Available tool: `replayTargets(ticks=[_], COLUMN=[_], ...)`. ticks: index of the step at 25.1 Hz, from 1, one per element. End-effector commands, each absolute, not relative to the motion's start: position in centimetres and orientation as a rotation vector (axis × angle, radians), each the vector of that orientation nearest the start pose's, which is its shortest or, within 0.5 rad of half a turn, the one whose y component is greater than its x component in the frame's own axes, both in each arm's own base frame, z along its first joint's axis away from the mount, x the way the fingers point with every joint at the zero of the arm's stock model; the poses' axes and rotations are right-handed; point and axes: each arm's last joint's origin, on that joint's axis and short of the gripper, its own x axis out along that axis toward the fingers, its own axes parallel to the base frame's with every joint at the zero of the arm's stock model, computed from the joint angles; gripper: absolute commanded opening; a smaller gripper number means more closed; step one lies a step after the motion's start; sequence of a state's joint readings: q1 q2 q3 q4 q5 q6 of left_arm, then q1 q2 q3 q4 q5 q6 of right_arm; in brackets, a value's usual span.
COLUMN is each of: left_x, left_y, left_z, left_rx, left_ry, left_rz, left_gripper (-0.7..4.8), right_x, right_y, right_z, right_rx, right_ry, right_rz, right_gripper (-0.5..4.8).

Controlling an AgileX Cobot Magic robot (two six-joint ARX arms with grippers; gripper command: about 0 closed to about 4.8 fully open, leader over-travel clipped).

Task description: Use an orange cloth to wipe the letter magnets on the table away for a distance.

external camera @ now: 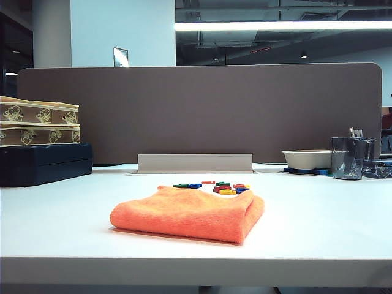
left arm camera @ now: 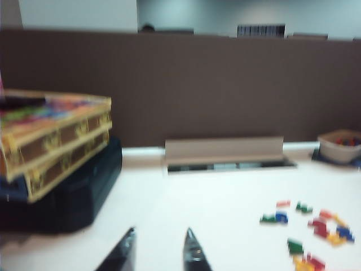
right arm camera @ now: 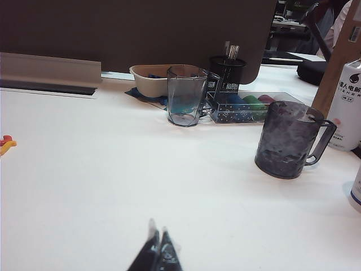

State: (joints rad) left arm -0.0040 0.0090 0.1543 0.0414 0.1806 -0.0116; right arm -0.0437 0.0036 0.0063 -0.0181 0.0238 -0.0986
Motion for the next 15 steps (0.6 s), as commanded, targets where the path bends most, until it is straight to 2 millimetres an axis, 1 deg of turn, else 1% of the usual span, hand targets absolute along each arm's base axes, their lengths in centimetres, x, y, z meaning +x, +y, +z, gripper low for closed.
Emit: replayTargets(ticks=[1, 4, 6, 7, 11, 13, 15], left_x=[8.2, 8.5, 9.4, 9.8, 12.2, 13.3, 13.9], left_y=[-0.6, -0.7, -0.8, -0.9, -1.2, -1.5, -1.9], left_z=[23.9, 25.9, 26.9, 27.0, 26.7, 25.9, 25.5], left_rx=[0.031, 0.036, 0.041, 0.043, 0.057, 0.071, 0.087], left_ry=[-0.223, -0.226, -0.225, -0.224, -0.161, -0.095, -0.066], left_rz=[-0.205, -0.229, -0.271, -0.292, -0.405, -0.443, -0.476], left_gripper=[0.92, 0.92, 0.92, 0.92, 0.92, 0.94, 0.96], right_x=[9.8, 9.8, 9.8, 9.8, 9.8, 9.8, 9.8], right_y=[-0.5, -0.5, -0.5, -0.5, -0.5, -0.5, -0.5], right_z=[16.3, 16.3, 16.3, 16.3, 16.3, 16.3, 16.3], right_rx=[-0.097, -0.097, -0.097, -0.097, -0.097, -0.097, -0.097], right_ry=[0.009, 0.010, 0.009, 0.010, 0.009, 0.010, 0.009], right_rz=[-0.066, -0.066, -0.066, -0.066, -0.066, -0.067, -0.067], right_gripper=[0.00, 0.00, 0.00, 0.00, 0.00, 0.00, 0.00])
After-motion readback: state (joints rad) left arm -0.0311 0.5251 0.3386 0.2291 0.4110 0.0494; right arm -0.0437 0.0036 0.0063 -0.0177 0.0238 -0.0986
